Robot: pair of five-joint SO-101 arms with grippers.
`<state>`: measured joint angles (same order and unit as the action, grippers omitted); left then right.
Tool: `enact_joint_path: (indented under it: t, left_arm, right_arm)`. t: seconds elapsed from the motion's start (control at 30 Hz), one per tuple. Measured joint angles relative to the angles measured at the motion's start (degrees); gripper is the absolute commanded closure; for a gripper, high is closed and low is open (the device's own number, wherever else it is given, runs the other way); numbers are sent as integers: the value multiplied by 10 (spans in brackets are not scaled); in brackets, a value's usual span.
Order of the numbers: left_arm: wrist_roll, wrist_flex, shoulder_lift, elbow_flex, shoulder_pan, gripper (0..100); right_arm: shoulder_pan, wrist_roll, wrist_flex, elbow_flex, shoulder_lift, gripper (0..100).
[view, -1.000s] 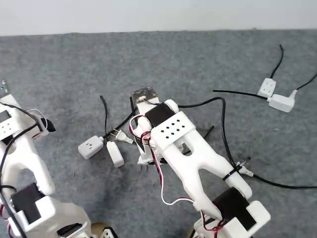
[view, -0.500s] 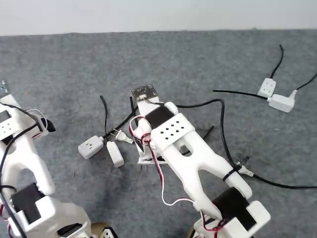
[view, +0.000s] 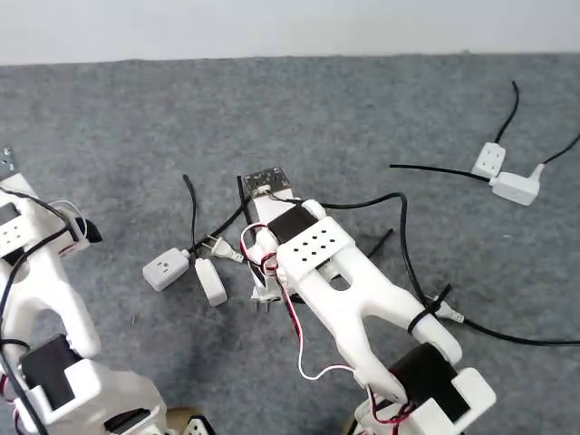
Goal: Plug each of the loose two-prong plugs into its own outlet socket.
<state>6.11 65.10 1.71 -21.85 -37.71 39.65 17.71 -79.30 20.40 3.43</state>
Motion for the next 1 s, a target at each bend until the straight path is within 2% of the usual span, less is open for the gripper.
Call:
enact_joint_path:
  t: [0.17, 0.43, 0.77, 1.0]
  left_arm:
    - [0, -22, 0, -15, 0, 737]
    - [0, -25, 0, -16, 0, 737]
    - [0, -25, 0, -16, 0, 737]
    - [0, -25, 0, -16, 0, 737]
  right_arm:
    - [0, 0, -1, 0, 2, 991]
    - [0, 0, -20, 0, 67, 991]
    - [1, 0, -36, 0, 72, 991]
    - [-55, 0, -15, 0, 18, 991]
